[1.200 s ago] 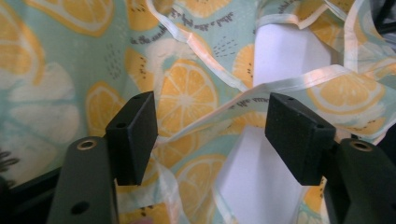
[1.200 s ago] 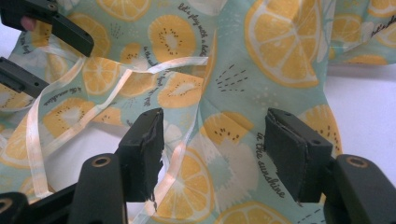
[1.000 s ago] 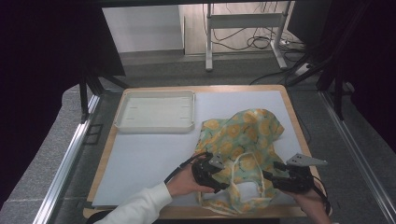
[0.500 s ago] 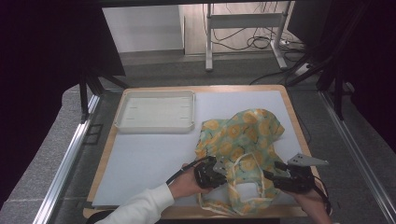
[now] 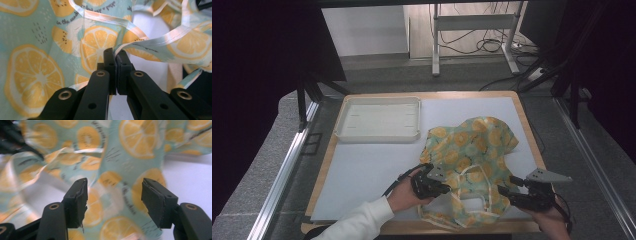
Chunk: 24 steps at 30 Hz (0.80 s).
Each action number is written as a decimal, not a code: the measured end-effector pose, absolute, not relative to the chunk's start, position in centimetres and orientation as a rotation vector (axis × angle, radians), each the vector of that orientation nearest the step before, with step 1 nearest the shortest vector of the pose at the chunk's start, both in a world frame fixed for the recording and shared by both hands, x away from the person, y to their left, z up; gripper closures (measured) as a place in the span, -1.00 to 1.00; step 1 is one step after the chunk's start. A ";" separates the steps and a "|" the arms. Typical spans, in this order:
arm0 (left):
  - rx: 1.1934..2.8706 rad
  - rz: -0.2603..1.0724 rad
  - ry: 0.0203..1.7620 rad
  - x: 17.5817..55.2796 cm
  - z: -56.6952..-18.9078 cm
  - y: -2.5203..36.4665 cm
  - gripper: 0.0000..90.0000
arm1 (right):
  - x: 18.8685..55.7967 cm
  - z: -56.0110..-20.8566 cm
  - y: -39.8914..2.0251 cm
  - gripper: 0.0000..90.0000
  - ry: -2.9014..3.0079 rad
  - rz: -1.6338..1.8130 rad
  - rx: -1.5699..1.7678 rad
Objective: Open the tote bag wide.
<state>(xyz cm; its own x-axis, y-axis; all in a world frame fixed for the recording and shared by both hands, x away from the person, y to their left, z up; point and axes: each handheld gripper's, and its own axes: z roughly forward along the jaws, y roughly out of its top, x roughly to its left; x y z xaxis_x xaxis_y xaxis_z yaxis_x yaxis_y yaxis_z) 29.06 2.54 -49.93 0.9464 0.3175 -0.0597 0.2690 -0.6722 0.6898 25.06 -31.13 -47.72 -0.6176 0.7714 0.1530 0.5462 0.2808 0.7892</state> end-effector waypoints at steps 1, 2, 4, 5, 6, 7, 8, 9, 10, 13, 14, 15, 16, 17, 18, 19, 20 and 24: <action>2.335 0.088 0.417 29.1 -49.8 2.7 0.98 | 24.8 -47.8 -31.2 -0.16 2.293 1.274 1.223; 2.330 0.086 0.422 29.1 -49.7 2.8 0.98 | 24.5 -47.8 -31.3 -0.17 2.295 1.276 1.223; 2.319 0.084 0.435 29.3 -49.6 3.0 0.98 | 24.0 -48.0 -31.3 -0.18 2.305 1.263 1.222; 2.313 0.082 0.441 29.3 -49.6 3.1 0.98 | 23.6 -48.2 -31.3 -0.18 2.314 1.260 1.223; 2.308 0.079 0.446 29.4 -49.6 3.2 0.98 | 23.4 -48.4 -31.2 -0.19 2.328 1.265 1.221; 2.300 0.077 0.451 29.5 -49.5 3.3 0.98 | 23.1 -48.6 -31.0 -0.20 2.345 1.265 1.208; 2.296 0.076 0.458 29.5 -49.5 3.3 0.98 | 22.8 -48.7 -30.8 -0.21 2.362 1.263 1.196; 2.297 0.074 0.460 29.5 -49.5 3.3 0.98 | 22.6 -48.8 -30.6 -0.22 2.379 1.263 1.176; 2.295 0.070 0.463 29.5 -49.5 3.4 0.98 | 22.3 -48.9 -30.3 -0.23 2.397 1.267 1.154; 2.291 0.058 0.474 29.6 -49.5 3.4 0.98 | 21.6 -48.8 -29.6 -0.26 2.442 1.289 1.094; 2.290 0.056 0.477 29.6 -49.5 3.4 0.98 | 21.3 -48.7 -29.4 -0.27 2.459 1.288 1.081; 2.289 0.051 0.480 29.6 -49.6 3.4 0.98 | 21.2 -48.7 -29.2 -0.28 2.477 1.292 1.065; 2.293 0.048 0.479 29.7 -49.6 3.4 0.98 | 21.1 -48.8 -29.1 -0.29 2.496 1.288 1.052; 2.293 0.046 0.481 29.8 -49.7 3.3 0.98 | 21.0 -48.9 -28.9 -0.30 2.513 1.281 1.044; 2.296 0.045 0.484 29.8 -49.7 3.3 0.98 | 20.9 -49.0 -28.8 -0.31 2.536 1.266 1.036; 2.299 0.042 0.487 29.8 -49.7 3.3 0.98 | 20.9 -49.1 -28.7 -0.32 2.555 1.258 1.029; 2.295 0.039 0.492 29.8 -49.8 3.2 0.98 | 20.9 -49.3 -28.6 -0.32 2.569 1.248 1.023; 2.301 0.033 0.495 29.9 -49.8 3.3 0.98 | 20.9 -49.9 -27.9 -0.32 2.613 1.182 0.985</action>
<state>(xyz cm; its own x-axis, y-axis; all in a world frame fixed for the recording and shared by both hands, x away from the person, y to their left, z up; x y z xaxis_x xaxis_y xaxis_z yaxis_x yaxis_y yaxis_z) 29.91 3.27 -49.82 0.9243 0.3604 -0.1258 0.3406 -0.6300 0.6979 20.93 -27.89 -49.88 -0.7833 0.6011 0.1583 0.5158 0.4865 0.7051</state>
